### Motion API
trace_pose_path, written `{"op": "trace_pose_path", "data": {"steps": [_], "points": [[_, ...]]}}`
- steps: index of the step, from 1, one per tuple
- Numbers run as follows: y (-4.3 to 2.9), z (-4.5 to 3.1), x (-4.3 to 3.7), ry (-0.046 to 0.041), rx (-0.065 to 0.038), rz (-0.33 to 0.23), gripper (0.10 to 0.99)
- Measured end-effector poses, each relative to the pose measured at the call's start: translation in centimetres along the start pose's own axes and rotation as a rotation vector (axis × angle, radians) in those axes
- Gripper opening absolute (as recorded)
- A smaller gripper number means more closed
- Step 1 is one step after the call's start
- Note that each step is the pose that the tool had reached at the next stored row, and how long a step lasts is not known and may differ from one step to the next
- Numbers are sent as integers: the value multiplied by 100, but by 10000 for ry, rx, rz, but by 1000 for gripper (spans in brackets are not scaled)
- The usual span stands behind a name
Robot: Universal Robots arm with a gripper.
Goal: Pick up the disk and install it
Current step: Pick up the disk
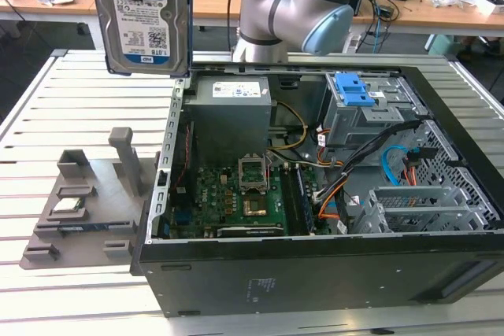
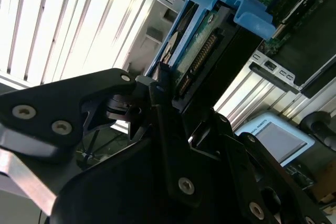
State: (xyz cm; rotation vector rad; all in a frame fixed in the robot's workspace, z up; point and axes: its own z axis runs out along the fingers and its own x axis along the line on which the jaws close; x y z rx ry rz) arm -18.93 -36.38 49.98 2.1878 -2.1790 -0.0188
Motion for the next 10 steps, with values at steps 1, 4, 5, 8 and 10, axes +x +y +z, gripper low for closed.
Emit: {"op": "trace_pose_path", "data": {"steps": [1, 4, 5, 8, 10], "points": [[-21, -1, 0, 0, 0, 0, 361], [-98, -4, 0, 0, 0, 1, 361], [-152, -7, 1, 0, 0, 1, 361], [-234, -11, 1, 0, 0, -1, 361], [-294, -14, 1, 0, 0, 1, 361]]}}
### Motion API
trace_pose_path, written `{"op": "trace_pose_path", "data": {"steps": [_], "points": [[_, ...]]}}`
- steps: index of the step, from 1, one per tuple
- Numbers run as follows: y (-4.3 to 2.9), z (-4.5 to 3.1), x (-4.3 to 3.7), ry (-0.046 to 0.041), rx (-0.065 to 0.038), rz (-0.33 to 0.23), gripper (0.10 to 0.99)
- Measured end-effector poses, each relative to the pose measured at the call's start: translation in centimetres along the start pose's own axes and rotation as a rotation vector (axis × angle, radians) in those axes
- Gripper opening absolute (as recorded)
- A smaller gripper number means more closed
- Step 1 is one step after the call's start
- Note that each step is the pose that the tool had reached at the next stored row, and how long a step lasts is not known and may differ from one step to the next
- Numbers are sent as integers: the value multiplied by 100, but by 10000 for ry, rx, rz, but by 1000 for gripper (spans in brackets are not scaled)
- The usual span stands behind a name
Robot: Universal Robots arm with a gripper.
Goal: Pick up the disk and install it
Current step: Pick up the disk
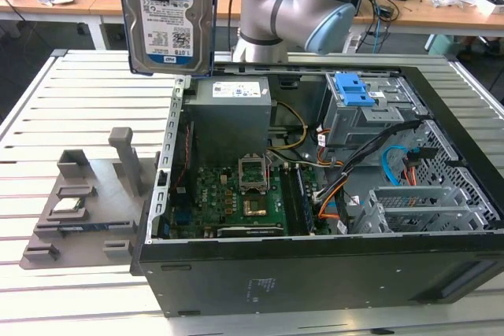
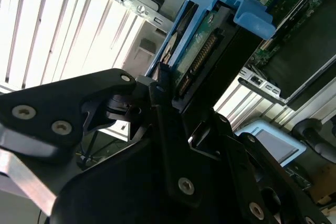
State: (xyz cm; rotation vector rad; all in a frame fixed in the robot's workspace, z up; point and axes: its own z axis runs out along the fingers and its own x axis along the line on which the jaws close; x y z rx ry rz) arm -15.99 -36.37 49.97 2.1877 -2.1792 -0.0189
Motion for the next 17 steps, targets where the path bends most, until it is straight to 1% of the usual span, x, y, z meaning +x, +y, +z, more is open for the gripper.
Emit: {"op": "trace_pose_path", "data": {"steps": [3, 5, 7, 9, 10, 12, 14, 16, 17], "points": [[-93, -4, 1, 0, 0, -2, 361], [-139, -6, 1, 0, 0, 0, 361], [-213, -10, 1, 0, 0, -1, 361], [-259, -12, 1, 0, 0, 0, 361], [-308, -14, 2, 0, 0, 0, 361], [-355, -17, 2, 1, 0, -2, 361], [-424, -20, 2, 0, 0, -1, 361], [-473, -22, 2, 0, 0, 0, 361], [-508, -24, 3, 0, 0, -2, 361]]}}
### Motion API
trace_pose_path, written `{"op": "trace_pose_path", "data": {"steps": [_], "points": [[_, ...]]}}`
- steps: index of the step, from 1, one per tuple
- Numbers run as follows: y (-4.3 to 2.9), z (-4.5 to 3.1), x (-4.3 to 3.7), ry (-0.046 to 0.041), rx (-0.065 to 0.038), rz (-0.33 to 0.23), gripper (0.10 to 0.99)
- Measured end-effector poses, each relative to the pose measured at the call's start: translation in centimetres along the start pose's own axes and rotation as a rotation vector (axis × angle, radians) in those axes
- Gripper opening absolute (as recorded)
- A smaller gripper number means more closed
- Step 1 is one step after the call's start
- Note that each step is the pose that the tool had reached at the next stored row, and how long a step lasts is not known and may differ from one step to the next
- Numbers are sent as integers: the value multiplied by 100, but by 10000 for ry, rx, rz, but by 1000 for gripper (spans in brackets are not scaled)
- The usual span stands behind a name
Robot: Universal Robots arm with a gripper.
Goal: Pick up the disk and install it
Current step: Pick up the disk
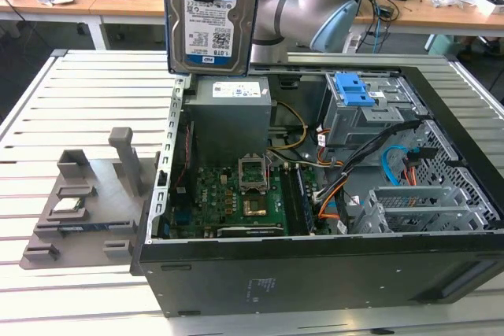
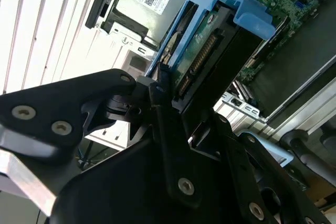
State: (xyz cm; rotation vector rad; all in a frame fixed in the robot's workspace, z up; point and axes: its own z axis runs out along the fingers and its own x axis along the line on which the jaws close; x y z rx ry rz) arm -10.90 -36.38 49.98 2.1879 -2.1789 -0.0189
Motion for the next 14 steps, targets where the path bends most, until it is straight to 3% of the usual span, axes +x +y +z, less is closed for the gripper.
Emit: {"op": "trace_pose_path", "data": {"steps": [1, 6, 10, 14], "points": [[-66, -3, 0, -1, 1, 1, 361], [-196, -9, 1, 0, 1, 1, 361], [-381, -18, 2, 0, 1, 1, 361], [-485, -22, 2, 0, 0, 2, 361]]}}
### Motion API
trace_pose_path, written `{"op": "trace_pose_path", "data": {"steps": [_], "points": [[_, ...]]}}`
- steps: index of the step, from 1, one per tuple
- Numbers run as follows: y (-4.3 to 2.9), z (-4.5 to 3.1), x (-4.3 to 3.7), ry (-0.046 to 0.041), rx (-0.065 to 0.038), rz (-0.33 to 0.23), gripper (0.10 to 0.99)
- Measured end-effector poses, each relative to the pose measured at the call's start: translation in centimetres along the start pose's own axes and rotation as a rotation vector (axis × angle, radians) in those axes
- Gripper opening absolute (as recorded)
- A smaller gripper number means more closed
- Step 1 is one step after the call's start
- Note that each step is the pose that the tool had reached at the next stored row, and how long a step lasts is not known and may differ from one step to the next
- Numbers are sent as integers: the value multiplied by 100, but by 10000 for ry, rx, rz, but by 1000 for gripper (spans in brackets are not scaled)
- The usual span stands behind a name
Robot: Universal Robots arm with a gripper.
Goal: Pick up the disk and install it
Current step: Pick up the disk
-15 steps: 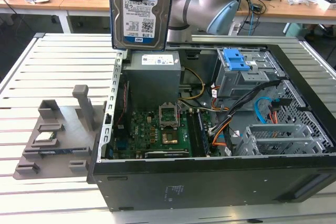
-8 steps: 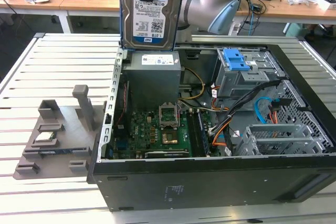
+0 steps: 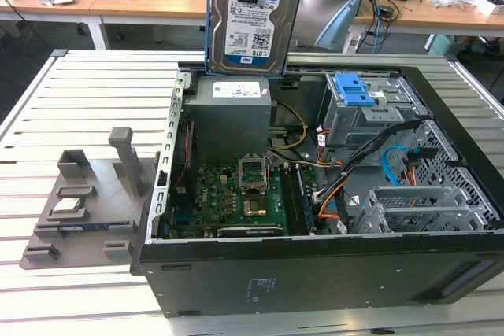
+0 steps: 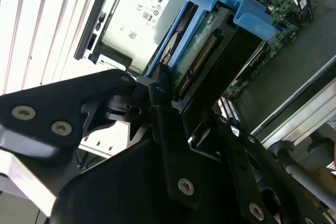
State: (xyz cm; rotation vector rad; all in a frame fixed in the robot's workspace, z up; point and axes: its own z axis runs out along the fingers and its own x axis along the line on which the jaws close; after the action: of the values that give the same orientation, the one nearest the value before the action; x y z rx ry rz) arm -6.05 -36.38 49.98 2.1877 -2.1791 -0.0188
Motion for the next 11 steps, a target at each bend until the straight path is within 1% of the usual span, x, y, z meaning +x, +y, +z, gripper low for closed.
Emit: {"op": "trace_pose_path", "data": {"steps": [6, 8, 10, 11], "points": [[-157, -7, 1, 0, 0, -2, 361], [-236, -11, 1, -1, 0, 0, 361], [-282, -13, 1, 0, 0, -2, 361], [-325, -15, 2, -1, 1, -1, 361]]}}
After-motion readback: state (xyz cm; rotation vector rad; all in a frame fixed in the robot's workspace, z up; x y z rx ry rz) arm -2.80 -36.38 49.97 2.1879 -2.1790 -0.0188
